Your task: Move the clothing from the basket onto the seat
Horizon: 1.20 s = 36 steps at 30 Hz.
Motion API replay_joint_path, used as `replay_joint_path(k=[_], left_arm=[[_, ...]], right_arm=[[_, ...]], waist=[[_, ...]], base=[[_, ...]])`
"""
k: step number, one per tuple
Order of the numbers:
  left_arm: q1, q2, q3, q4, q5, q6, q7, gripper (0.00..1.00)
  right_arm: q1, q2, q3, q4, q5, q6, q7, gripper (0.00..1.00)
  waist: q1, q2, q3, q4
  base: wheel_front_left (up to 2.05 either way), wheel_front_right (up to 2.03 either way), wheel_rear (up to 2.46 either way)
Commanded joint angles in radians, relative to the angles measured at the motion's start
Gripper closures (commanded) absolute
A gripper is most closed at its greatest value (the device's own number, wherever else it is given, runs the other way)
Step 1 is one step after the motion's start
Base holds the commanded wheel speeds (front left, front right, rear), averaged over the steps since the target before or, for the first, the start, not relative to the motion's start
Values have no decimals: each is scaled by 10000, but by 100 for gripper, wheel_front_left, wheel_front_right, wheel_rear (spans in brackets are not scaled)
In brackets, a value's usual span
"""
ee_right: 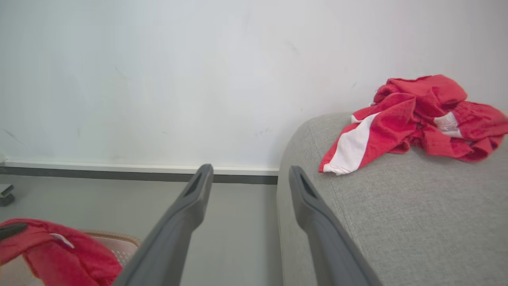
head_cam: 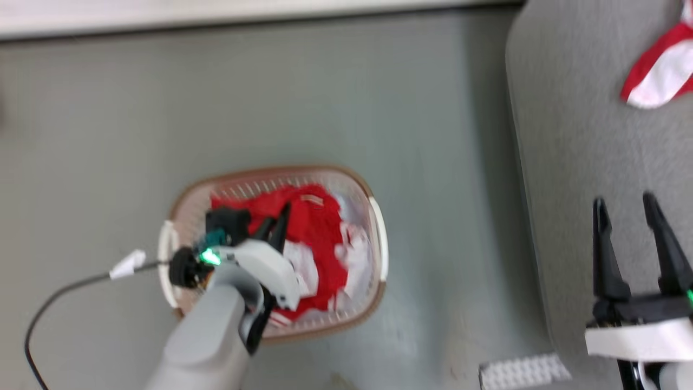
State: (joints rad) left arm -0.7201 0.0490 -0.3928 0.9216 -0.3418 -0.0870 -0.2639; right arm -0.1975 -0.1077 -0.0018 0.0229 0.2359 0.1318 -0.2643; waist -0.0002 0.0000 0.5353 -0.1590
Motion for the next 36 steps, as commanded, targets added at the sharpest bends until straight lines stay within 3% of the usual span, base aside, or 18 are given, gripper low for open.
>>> replay_joint_path(k=[1, 8, 21, 36], left_arm=[[249, 31, -13, -146, -109, 15, -3, 100], [1821, 37, 59, -2062, -271, 198, -5, 100], [4490, 697, 241, -5500, 162, 790, -6, 100], [5546, 1210, 351, -6942, -98, 1212, 547, 100]], right_arm=[[211, -98, -51, 72, -55, -22, 3, 0], [1182, -284, -318, 330, -98, -24, 1, 0], [2634, -400, -278, 632, -262, -22, 3, 0], [3254, -307, -265, 837, -354, -22, 3, 0]], waist=[[2, 0, -1265, 615], [2, 0, -2899, 1067], [2, 0, -5305, 1337], [2, 0, -5945, 1327]], base=[[0, 0, 0], [0, 0, 0], [0, 0, 0], [0, 0, 0]])
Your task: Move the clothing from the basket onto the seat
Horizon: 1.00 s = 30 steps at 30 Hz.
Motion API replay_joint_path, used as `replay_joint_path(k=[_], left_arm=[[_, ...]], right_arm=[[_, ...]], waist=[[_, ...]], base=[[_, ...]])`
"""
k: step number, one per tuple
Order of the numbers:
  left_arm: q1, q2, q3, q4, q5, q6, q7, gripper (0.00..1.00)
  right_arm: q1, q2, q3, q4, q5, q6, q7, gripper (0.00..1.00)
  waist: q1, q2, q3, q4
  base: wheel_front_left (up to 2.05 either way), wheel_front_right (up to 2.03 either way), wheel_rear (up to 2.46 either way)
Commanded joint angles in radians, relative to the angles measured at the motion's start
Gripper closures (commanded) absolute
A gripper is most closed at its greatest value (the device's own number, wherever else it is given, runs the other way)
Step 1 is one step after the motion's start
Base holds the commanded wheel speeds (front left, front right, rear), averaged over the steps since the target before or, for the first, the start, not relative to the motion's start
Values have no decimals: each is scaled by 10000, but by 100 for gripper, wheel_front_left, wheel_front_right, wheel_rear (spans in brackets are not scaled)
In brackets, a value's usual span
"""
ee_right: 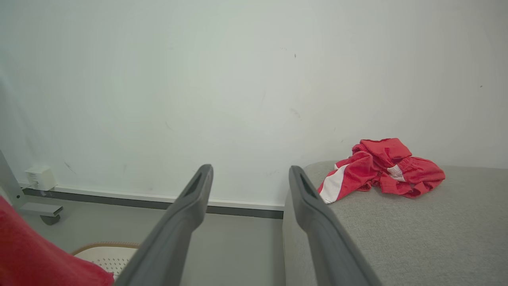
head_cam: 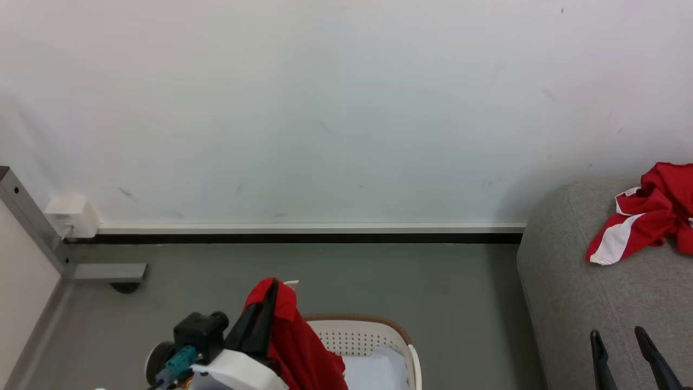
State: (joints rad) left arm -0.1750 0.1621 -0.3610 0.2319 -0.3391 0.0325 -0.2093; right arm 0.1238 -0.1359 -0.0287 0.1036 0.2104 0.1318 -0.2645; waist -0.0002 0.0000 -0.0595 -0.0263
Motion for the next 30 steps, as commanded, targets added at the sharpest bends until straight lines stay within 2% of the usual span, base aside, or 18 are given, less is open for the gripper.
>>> replay_joint_path(k=[1, 16, 22, 30], left_arm=[[111, 92, 18, -94, -130, 13, 22, 100], [-112, 67, -164, -631, -288, -18, 277, 100], [-502, -108, -469, -1239, -292, -216, 487, 100], [-1116, -550, -1037, -2021, -363, -374, 840, 100]], right_arm=[[26, -23, 10, 36, -88, -22, 5, 0], [-270, -102, 376, -114, 75, -22, 5, 0], [-826, -434, 1630, -264, 218, -22, 5, 0], [-2125, -1015, 4327, -147, 644, -22, 5, 0]], waist=[[2, 0, 6, 6], [2, 0, 138, 161], [2, 0, 111, 197], [2, 0, 50, 296]], base=[[0, 0, 0], [0, 0, 0], [0, 0, 0], [0, 0, 0]])
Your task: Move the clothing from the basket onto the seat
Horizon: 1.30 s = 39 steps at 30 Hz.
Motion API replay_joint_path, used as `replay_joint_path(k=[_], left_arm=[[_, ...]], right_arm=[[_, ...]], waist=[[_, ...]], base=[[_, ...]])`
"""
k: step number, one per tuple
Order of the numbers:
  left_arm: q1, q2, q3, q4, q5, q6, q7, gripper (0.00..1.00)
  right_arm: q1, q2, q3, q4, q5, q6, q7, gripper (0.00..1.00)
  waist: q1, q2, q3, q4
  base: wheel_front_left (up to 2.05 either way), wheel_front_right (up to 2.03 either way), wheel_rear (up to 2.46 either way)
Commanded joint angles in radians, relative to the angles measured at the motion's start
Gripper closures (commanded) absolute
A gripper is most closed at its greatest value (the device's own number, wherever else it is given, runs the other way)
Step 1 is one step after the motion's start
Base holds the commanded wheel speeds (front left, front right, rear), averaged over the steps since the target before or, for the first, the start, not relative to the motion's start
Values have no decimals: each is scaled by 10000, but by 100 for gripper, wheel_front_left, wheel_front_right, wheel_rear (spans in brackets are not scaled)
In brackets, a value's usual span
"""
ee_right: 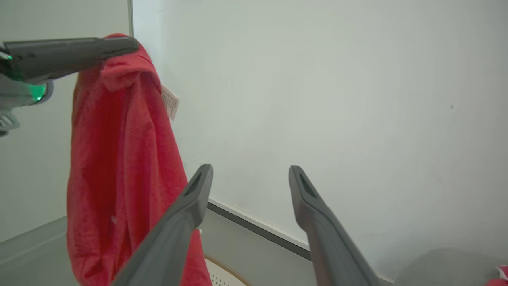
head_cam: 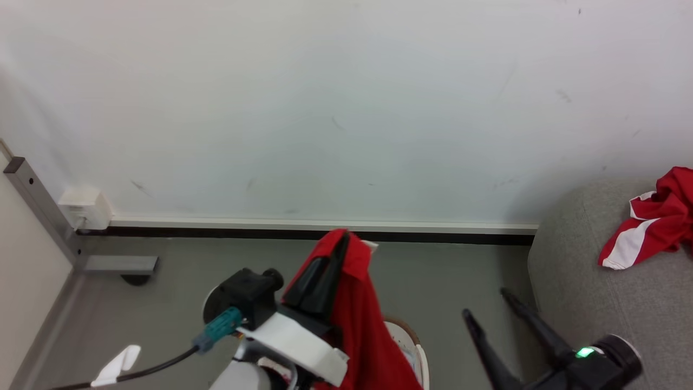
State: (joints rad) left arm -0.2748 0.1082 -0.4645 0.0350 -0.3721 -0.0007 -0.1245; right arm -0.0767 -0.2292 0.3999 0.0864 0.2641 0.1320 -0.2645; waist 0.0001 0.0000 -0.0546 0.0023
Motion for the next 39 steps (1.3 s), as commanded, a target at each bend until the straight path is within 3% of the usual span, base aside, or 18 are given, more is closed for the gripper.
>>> replay_joint_path(k=[1, 7, 12, 27, 28, 29, 36, 39], left_arm=[[-195, -69, -82, -89, -54, -73, 26, 100], [-642, -348, -568, 30, -177, -95, 37, 100], [-938, -480, -1072, 133, -305, -181, -3, 100], [-1099, -559, -2462, -601, -1182, -314, 351, 100], [-1112, -560, -2486, -582, -1195, -296, 344, 100], [-1122, -561, -2494, -528, -1192, -284, 339, 100], [-1087, -503, -2415, 17, -1197, -159, 168, 100], [-1056, -479, -2387, 285, -1220, -159, 48, 75]], right_arm=[[-292, -127, 335, 69, 150, -26, 5, 0], [-1235, -283, 1856, 328, 552, -24, 5, 0], [-1734, -347, 2489, 591, 794, -24, 5, 0], [-2271, -433, 2474, 1699, 1141, -24, 5, 0], [-2325, -435, 2551, 1787, 1274, -24, 5, 47], [-2351, -413, 2581, 1872, 1481, -26, 5, 100], [-2610, -642, 2730, 1930, 2430, -24, 4, 100], [-2683, -743, 2496, 1818, 2587, -24, 2, 100]], waist=[[-1, 0, -1, 26], [-1, 0, -5, 88], [-1, 0, -20, 65], [-1, 0, 27, -12], [-1, 0, 31, -13], [-1, 0, 36, -13], [-1, 0, 76, -110], [-1, 0, 117, -207]], base=[[0, 0, 0], [0, 0, 0], [0, 0, 0], [0, 0, 0], [0, 0, 0], [0, 0, 0], [0, 0, 0], [0, 0, 0]])
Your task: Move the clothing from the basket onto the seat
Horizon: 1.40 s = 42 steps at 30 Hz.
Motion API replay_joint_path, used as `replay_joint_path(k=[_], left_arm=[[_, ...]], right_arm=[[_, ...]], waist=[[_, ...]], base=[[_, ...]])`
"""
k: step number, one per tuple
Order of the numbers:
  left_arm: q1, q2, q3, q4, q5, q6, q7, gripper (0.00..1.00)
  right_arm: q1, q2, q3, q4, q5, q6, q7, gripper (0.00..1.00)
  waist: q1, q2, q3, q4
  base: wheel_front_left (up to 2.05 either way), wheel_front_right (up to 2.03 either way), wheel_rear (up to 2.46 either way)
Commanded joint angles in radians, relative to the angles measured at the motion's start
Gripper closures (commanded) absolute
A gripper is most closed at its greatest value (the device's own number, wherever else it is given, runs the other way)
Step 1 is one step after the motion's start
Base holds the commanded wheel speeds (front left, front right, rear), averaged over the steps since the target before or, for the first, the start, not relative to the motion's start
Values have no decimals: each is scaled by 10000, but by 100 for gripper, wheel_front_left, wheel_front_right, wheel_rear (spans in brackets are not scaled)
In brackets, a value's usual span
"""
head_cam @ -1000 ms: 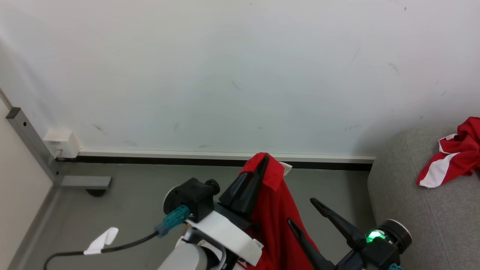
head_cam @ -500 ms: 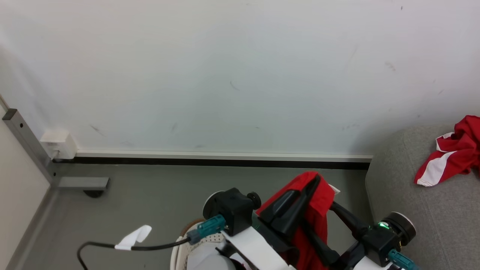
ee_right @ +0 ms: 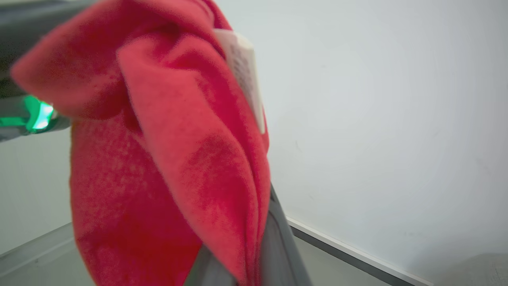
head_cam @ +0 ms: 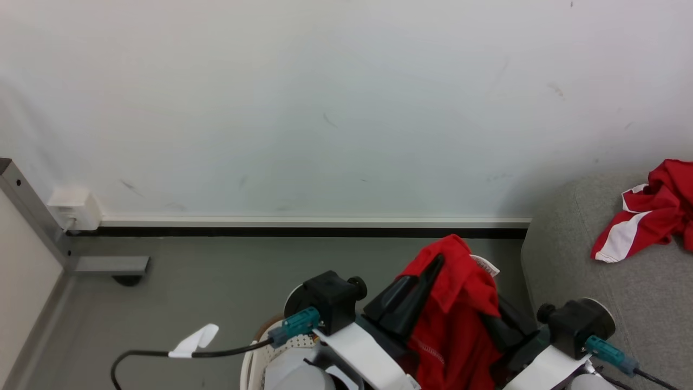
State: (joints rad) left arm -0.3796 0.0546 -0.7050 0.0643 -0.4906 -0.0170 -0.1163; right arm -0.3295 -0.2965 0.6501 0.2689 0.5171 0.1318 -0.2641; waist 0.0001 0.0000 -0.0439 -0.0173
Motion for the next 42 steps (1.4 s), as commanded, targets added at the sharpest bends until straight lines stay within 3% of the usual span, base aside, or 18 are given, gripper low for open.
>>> replay_joint_path(k=[1, 2, 4, 13, 20, 30, 36, 42], left_arm=[[-31, 89, 19, 104, 8, 4, -59, 60], [-30, 93, 51, 217, -5, 5, -107, 50], [-62, 124, 40, 469, 29, -9, -196, 0], [-169, 50, -126, 1742, -120, -191, -754, 0], [-393, 23, -251, 2446, 8, -165, -1089, 0], [-862, 47, -373, 2918, 266, -176, -1258, 0], [-1286, 32, -460, 3058, 339, -219, -1258, 0], [-2151, 48, -547, 2980, 617, -197, -1025, 0]], right_arm=[[-175, -91, -104, -58, 102, -22, -2, 100], [-198, -112, -190, -103, 123, -22, -2, 100], [-241, -182, -381, -180, 174, -22, -2, 100], [-515, -808, -1313, -562, 93, -24, -2, 100], [-366, -1235, -1942, -876, 81, -22, -2, 100], [-370, -1385, -2675, -1336, -32, -22, -1, 100], [-343, -1338, -3147, -1582, -71, -22, -1, 100], [-890, -1680, -4117, -1939, -321, -24, -1, 100]], waist=[[-1, 0, 31, -43], [-1, 0, 55, -91], [-1, 0, 92, -180], [-1, 0, 306, -764], [-1, 0, 590, -1607], [-1, 0, 1441, -2717], [-1, 0, 2058, -2860], [-1, 0, 3420, -2496]], base=[[0, 0, 0], [0, 0, 0], [0, 0, 0], [0, 0, 0], [0, 0, 0], [0, 0, 0], [0, 0, 0], [0, 0, 0]])
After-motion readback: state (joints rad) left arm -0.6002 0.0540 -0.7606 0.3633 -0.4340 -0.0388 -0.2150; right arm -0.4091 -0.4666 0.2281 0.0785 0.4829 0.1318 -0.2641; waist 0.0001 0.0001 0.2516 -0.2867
